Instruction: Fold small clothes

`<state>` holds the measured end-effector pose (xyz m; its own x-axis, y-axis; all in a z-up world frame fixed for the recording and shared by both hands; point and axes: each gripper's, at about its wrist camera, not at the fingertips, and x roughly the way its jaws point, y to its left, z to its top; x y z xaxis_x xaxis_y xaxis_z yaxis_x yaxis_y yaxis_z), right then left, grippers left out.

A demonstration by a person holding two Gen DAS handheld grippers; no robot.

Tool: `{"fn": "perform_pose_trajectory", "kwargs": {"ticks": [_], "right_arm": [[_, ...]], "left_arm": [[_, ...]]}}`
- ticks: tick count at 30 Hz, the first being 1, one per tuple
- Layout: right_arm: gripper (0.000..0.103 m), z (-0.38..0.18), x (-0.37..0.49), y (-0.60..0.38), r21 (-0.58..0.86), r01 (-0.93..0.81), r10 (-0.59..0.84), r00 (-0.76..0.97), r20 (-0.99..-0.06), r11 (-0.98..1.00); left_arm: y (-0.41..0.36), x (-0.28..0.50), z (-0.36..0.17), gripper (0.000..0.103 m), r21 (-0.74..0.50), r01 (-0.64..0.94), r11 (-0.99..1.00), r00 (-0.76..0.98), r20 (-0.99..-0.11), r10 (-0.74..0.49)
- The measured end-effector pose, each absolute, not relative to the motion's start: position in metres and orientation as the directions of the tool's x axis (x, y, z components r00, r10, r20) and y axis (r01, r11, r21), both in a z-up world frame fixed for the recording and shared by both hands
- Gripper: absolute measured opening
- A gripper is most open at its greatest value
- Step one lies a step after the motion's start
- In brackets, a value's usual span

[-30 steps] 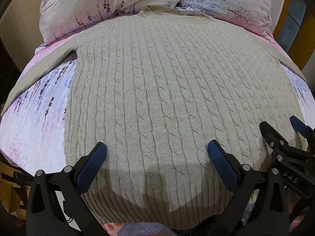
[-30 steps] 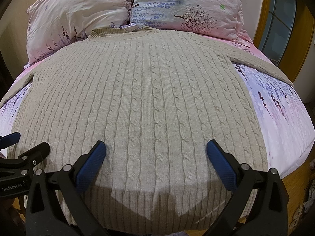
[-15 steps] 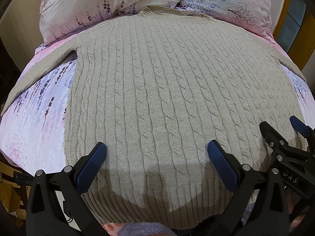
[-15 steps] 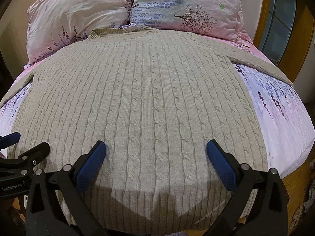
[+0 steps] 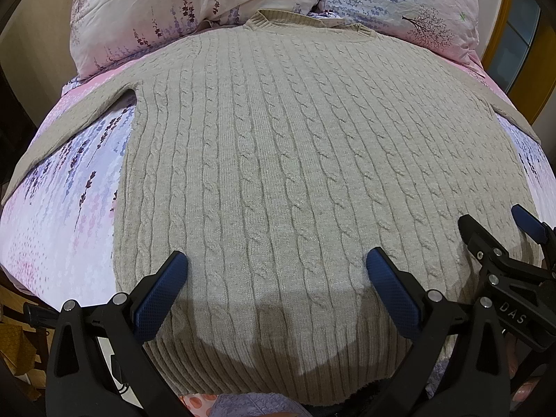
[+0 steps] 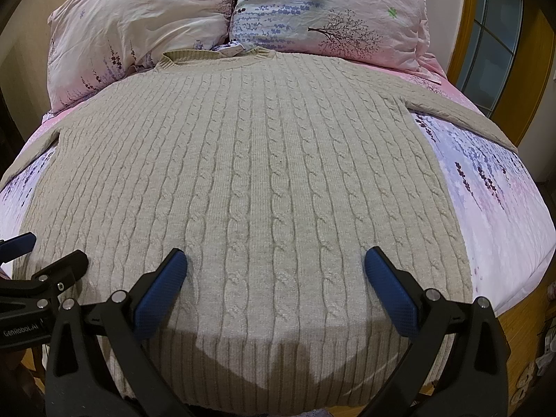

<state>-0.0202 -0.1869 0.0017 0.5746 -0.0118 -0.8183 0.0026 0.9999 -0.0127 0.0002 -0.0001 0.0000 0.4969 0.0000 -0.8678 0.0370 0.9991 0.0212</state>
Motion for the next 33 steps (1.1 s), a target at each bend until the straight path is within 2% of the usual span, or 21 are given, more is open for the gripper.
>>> {"fn": "perform_pose_trajectory", "kwargs": {"ticks": [10,16,19,23,25,30,33], "right_arm": [[0.101,0.001,-0.018,-0.188,-0.008,-0.044,0.019,0.582,-0.813,0.999],[0.101,0.0,-0.017,-0.199,0.012,-0.16,0.108,0.611,-0.784,0.987],[0.101,0.003,-0.008,-0.209,0.059,-0.168,0.149,0.598,-0.787,0.984],[0.101,0.013,0.023,-0.262,0.205,-0.034,0.184,0.598,-0.78,0.978],[0.097,0.022,0.04,-0.301,0.29,0.053,0.195,0.623,-0.757,0.956],[0.07,0.033,0.087,-0.406,0.457,0.28,0.163,0.678,-0.717,0.844],[0.062,0.02,0.114,-0.458,0.533,0.398,0.152,0.677,-0.72,0.747]], "left_arm": [[-0.001,0.002,0.0,0.102,0.021,0.037,0.999,0.496,-0.869,0.0],[-0.002,0.004,0.0,0.102,0.027,0.053,0.998,0.502,-0.865,-0.003],[-0.001,0.011,0.001,0.102,0.021,0.068,0.997,0.493,-0.87,-0.016],[0.006,0.016,0.003,0.102,-0.003,0.071,0.997,0.501,-0.864,-0.038],[0.012,0.033,0.007,0.102,-0.037,0.064,0.997,0.515,-0.855,-0.064],[0.023,0.061,0.013,0.102,-0.111,0.06,0.992,0.56,-0.819,-0.126],[0.027,0.078,0.013,0.102,-0.188,0.075,0.979,0.562,-0.803,-0.197]]}}
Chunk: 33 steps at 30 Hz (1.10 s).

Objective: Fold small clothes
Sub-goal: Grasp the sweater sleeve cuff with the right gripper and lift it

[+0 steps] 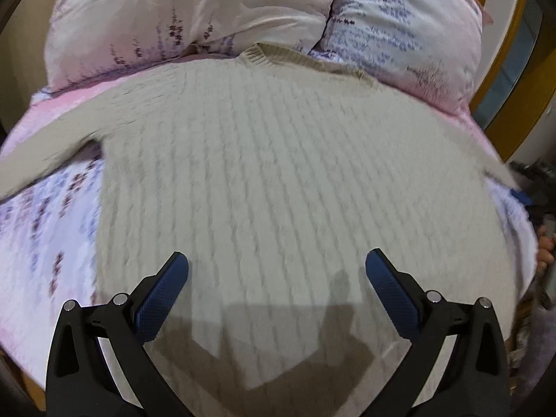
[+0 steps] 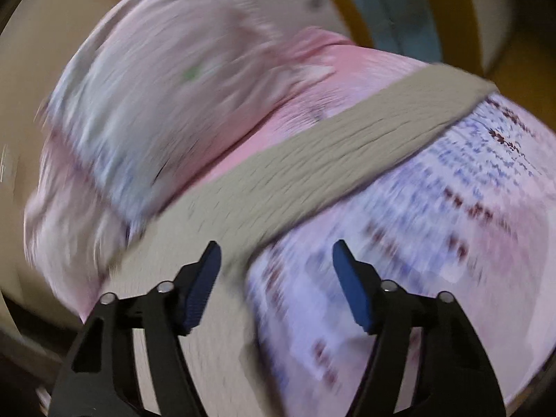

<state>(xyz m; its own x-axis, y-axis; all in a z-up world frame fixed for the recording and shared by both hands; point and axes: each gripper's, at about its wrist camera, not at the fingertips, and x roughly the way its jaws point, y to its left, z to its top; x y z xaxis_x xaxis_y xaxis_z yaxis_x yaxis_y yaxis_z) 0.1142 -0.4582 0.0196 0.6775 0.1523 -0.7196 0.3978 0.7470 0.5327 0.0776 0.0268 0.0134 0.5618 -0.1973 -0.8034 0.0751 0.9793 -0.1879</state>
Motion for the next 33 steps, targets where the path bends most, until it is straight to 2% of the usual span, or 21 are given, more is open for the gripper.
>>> {"fn": "perform_pose_trajectory", "kwargs": {"ticks": [4,9,11,20,22,27,31,33], "right_arm": [[0.054,-0.004,0.14,-0.501,0.582,0.515,0.137,0.664,-0.735,0.629],[0.045,-0.016,0.147,-0.529,0.607,0.562,0.102,0.681,-0.725,0.562],[0.044,-0.018,0.149,-0.538,0.611,0.578,0.078,0.689,-0.721,0.541],[0.012,-0.019,0.143,-0.572,0.553,0.658,-0.045,0.663,-0.747,0.511],[0.01,-0.011,0.144,-0.566,0.524,0.652,-0.074,0.662,-0.746,0.548],[0.008,0.041,0.155,-0.521,0.446,0.529,-0.145,0.746,-0.65,0.722],[0.008,0.071,0.17,-0.462,0.403,0.357,-0.062,0.808,-0.586,0.843],[0.008,0.079,0.178,-0.419,0.378,0.234,0.028,0.819,-0.574,0.896]], "left_arm": [[0.031,0.09,0.016,0.102,-0.245,0.084,0.966,0.598,-0.763,-0.246],[0.033,0.096,0.021,0.102,-0.33,0.139,0.934,0.651,-0.68,-0.338],[0.036,0.1,0.019,0.102,-0.344,0.135,0.929,0.645,-0.682,-0.346],[0.035,0.11,0.02,0.102,-0.36,0.138,0.923,0.641,-0.678,-0.36],[0.041,0.115,0.018,0.102,-0.377,0.144,0.915,0.623,-0.684,-0.38],[0.049,0.12,0.02,0.102,-0.412,0.14,0.9,0.605,-0.684,-0.407],[0.054,0.122,0.023,0.102,-0.42,0.128,0.899,0.617,-0.676,-0.404],[0.056,0.123,0.024,0.102,-0.42,0.124,0.899,0.62,-0.675,-0.401]]}}
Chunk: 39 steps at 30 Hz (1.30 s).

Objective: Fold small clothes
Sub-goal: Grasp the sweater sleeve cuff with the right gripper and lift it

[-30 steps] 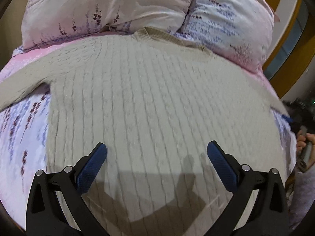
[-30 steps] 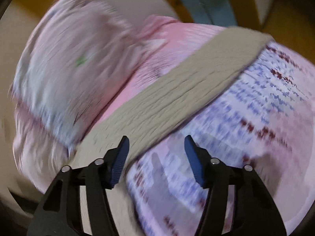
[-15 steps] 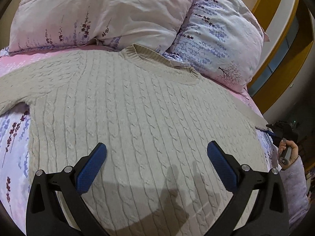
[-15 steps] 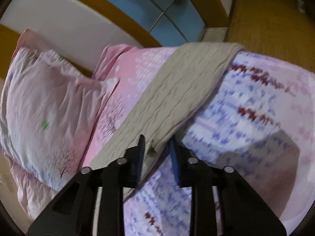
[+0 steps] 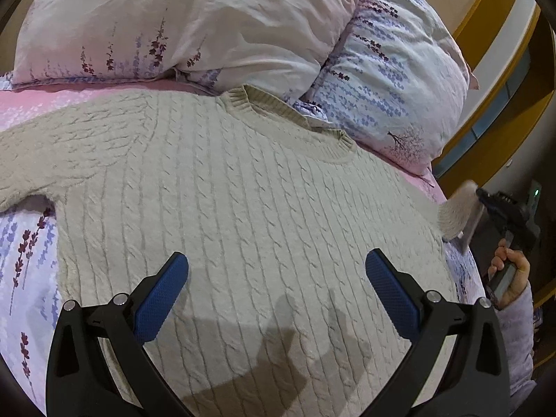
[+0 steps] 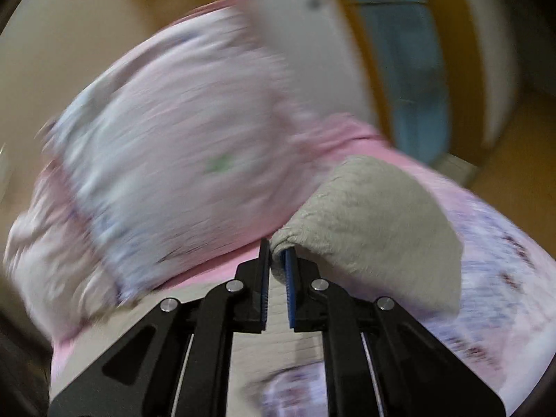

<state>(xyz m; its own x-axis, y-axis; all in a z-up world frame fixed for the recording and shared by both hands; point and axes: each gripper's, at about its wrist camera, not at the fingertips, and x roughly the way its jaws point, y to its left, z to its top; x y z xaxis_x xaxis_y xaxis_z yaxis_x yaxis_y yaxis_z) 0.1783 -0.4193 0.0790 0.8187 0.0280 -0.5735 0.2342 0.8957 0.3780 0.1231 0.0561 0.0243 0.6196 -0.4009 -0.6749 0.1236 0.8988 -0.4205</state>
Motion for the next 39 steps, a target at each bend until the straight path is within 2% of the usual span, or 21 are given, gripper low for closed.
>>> {"fn": "perform_pose_trajectory", "kwargs": {"ticks": [6,10,13,15,17,23,30,32,33,36,39], "right_arm": [[0.008,0.049,0.196,-0.304,0.365,-0.073,0.313,0.682,-0.661,0.928],[0.012,0.004,0.197,-0.254,0.365,-0.149,0.385,0.536,-0.752,0.919],[0.025,-0.005,0.193,-0.258,0.43,-0.119,0.427,0.512,-0.745,0.895],[0.049,0.0,0.192,-0.27,0.469,-0.081,0.434,0.538,-0.722,0.88],[0.054,0.009,0.195,-0.285,0.486,-0.041,0.419,0.574,-0.703,0.873],[0.052,0.015,0.201,-0.35,0.54,0.143,0.341,0.635,-0.693,0.829],[0.022,0.021,0.202,-0.388,0.496,0.272,0.202,0.677,-0.708,0.825],[0.014,0.026,0.206,-0.381,0.458,0.27,0.167,0.683,-0.712,0.847],[0.01,0.029,0.209,-0.373,0.436,0.256,0.153,0.69,-0.707,0.863],[0.008,0.049,0.212,-0.342,0.394,0.146,0.168,0.732,-0.661,0.908],[0.008,0.066,0.218,-0.299,0.384,-0.015,0.268,0.743,-0.614,0.923]], "left_arm": [[0.06,0.122,0.028,0.102,-0.416,0.122,0.901,0.642,-0.659,-0.391],[0.065,0.122,0.029,0.102,-0.422,0.12,0.898,0.647,-0.653,-0.393],[0.068,0.121,0.03,0.102,-0.412,0.122,0.903,0.655,-0.65,-0.385],[0.07,0.122,0.031,0.102,-0.4,0.121,0.908,0.66,-0.651,-0.375],[0.072,0.124,0.031,0.102,-0.389,0.118,0.914,0.661,-0.656,-0.364],[0.078,0.133,0.029,0.102,-0.421,0.113,0.9,0.645,-0.658,-0.388],[0.091,0.148,0.024,0.102,-0.511,0.099,0.854,0.619,-0.64,-0.455],[0.094,0.152,0.025,0.101,-0.546,0.108,0.831,0.616,-0.619,-0.487],[0.095,0.153,0.025,0.097,-0.56,0.109,0.821,0.616,-0.61,-0.498],[0.1,0.16,0.025,0.087,-0.612,0.108,0.783,0.609,-0.583,-0.539],[0.107,0.168,0.022,0.083,-0.679,0.089,0.728,0.597,-0.549,-0.585]]}}
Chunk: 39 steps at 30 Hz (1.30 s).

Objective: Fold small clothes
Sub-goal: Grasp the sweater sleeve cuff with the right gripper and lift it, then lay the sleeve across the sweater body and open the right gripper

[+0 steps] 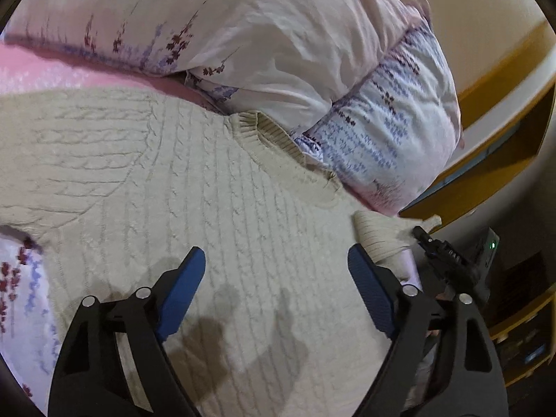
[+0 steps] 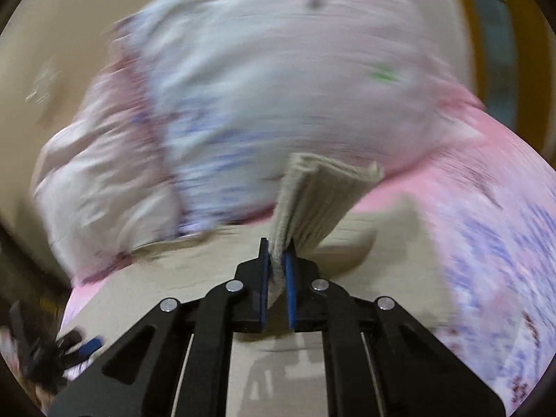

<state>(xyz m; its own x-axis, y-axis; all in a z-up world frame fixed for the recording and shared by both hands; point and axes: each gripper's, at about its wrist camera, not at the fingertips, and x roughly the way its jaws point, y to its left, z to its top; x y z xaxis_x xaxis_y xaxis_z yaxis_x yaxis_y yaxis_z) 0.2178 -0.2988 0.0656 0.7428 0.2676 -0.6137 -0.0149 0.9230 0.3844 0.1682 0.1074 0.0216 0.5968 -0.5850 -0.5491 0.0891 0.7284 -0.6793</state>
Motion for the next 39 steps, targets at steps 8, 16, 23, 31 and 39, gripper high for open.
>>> {"fn": "perform_pose_trajectory", "kwargs": {"ticks": [8,16,23,31,39], "right_arm": [[0.008,0.033,0.233,-0.164,0.363,-0.332,0.491,0.533,-0.689,0.871],[0.008,-0.001,0.237,-0.136,0.385,-0.327,0.499,0.436,-0.748,0.863],[0.008,0.002,0.232,-0.137,0.394,-0.343,0.516,0.439,-0.736,0.853],[0.009,0.013,0.226,-0.136,0.412,-0.38,0.554,0.444,-0.704,0.828],[0.051,0.036,0.196,-0.18,0.404,-0.378,0.55,0.478,-0.685,0.833]], "left_arm": [[0.113,0.184,0.011,0.08,-0.759,0.058,0.649,0.586,-0.5,-0.638],[0.097,0.198,0.0,0.08,-0.809,0.038,0.586,0.532,-0.48,-0.697],[0.078,0.221,-0.003,0.08,-0.825,-0.012,0.565,0.512,-0.49,-0.705],[0.058,0.238,-0.011,0.074,-0.861,-0.05,0.507,0.467,-0.469,-0.75],[0.056,0.25,-0.019,0.049,-0.837,-0.077,0.541,0.474,-0.508,-0.719]]}}
